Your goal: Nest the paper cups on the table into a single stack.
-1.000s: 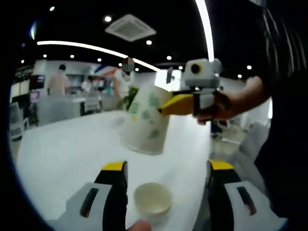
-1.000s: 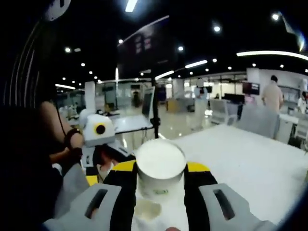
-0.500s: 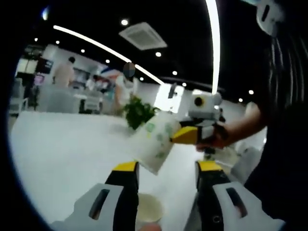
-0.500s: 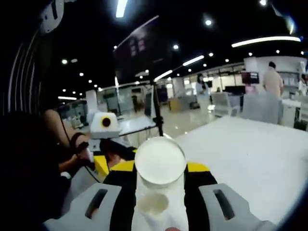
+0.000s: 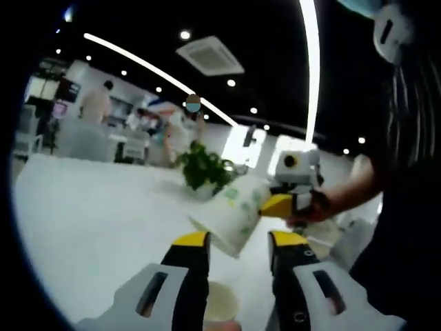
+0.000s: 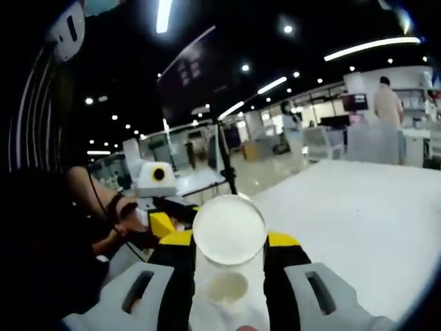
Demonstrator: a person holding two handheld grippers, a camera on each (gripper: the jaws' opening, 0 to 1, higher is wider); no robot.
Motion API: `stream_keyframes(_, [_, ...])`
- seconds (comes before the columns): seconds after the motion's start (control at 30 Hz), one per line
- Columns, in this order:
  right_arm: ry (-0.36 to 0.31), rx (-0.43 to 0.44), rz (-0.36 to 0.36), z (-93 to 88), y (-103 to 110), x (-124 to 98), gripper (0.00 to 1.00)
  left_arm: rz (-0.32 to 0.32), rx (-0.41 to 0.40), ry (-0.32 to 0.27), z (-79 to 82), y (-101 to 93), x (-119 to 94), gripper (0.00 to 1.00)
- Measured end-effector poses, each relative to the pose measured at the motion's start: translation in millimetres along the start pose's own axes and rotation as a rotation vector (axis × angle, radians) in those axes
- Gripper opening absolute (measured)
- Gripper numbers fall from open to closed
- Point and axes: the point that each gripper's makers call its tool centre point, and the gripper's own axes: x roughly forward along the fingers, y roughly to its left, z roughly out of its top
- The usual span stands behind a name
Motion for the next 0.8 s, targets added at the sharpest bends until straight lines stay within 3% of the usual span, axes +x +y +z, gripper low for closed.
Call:
stream_keyframes(0.33, [0.007,0.000,0.051,-2.3,10.4,1.3,0.35,-0.015,-0.002,-0.032,6.0,-2.0,-2.7,0.15])
stream_keyframes(0.8, [0.036,0.003,0.059,-16.5,8.2,1.0,0.34,-0.030,-0.044,-0.041,9.6,-2.5,-4.0,0.09])
